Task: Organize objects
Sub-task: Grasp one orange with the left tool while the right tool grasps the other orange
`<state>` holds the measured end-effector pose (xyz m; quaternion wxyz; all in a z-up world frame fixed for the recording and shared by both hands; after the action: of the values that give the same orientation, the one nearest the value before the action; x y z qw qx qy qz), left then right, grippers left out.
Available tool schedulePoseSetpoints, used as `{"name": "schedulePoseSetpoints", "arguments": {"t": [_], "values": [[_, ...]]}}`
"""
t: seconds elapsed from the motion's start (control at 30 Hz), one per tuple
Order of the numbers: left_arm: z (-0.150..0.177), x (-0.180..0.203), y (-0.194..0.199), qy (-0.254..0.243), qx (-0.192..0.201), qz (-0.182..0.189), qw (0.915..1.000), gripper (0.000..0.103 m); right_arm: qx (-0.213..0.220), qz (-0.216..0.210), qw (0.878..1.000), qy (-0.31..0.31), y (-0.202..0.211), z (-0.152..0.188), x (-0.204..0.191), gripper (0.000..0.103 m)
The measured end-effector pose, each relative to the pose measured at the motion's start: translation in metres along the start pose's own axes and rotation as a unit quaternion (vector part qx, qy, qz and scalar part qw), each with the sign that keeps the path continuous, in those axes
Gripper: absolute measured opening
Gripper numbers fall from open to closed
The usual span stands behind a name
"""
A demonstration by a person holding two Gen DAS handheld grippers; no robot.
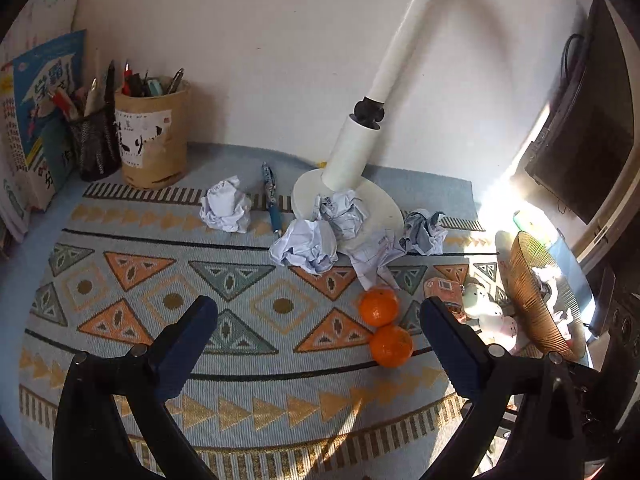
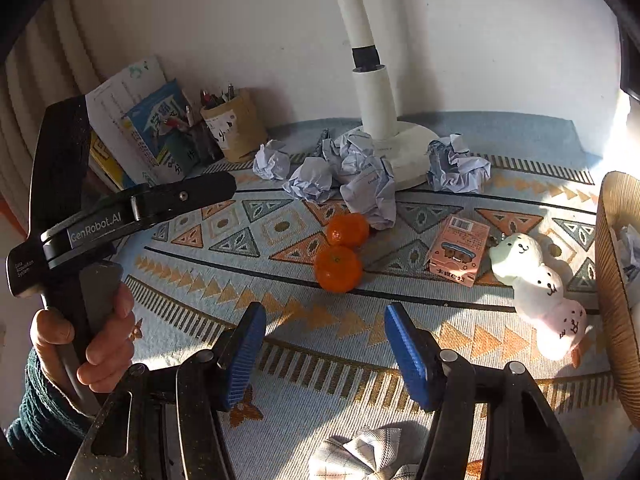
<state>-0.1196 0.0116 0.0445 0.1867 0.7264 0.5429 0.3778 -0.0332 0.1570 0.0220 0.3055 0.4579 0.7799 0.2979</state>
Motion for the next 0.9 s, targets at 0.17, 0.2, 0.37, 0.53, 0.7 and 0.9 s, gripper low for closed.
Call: {"name": "schedulePoseSetpoints", "arguments": {"t": [0.17, 0.2, 0.37, 0.53, 0.7, 0.9], "values": [[0.001, 0.015, -0.048, 0.007, -0.031, 0.017, 0.9993, 0.094, 0.008, 0.044, 0.999, 0.023, -0.030, -0.008, 0.008, 0.060], [0.003, 0.018, -0.057, 0.005, -0.039, 0.022, 0.9990, 0.087, 0.008, 0.041, 0.999, 0.020, -0.035, -0.008, 0.011, 0.060], [0.016, 0.027, -0.091, -0.010, -0.089, 0.035, 0.9953, 0.069, 0.000, 0.028, 0.999, 0.025, -0.054, -0.009, 0.012, 0.060], [0.022, 0.021, -0.102, 0.029, -0.118, 0.089, 0.9886, 0.069, -0.013, 0.013, 1.000, 0.019, -0.073, -0.010, 0.012, 0.055], [0.026, 0.028, -0.102, 0.010, -0.111, 0.081, 0.9905, 0.069, -0.023, 0.004, 1.000, 0.017, -0.083, -0.010, 0.012, 0.039], [0.036, 0.045, -0.105, -0.035, -0.107, 0.055, 0.9921, 0.046, -0.015, 0.007, 1.000, 0.016, -0.077, -0.008, 0.013, 0.039]]}}
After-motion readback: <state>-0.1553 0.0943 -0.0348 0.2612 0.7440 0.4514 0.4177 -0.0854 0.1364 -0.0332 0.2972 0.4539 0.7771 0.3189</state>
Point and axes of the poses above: each gripper's, at about its wrist camera, not at the fingertips, and y roughly against the way its jaws point, x to its right, z to its underside, the point moved 7 cm from there along -y, roughly the way its jaws point, and after that the axes turned 6 degrees about y, right-handed, at the moved point
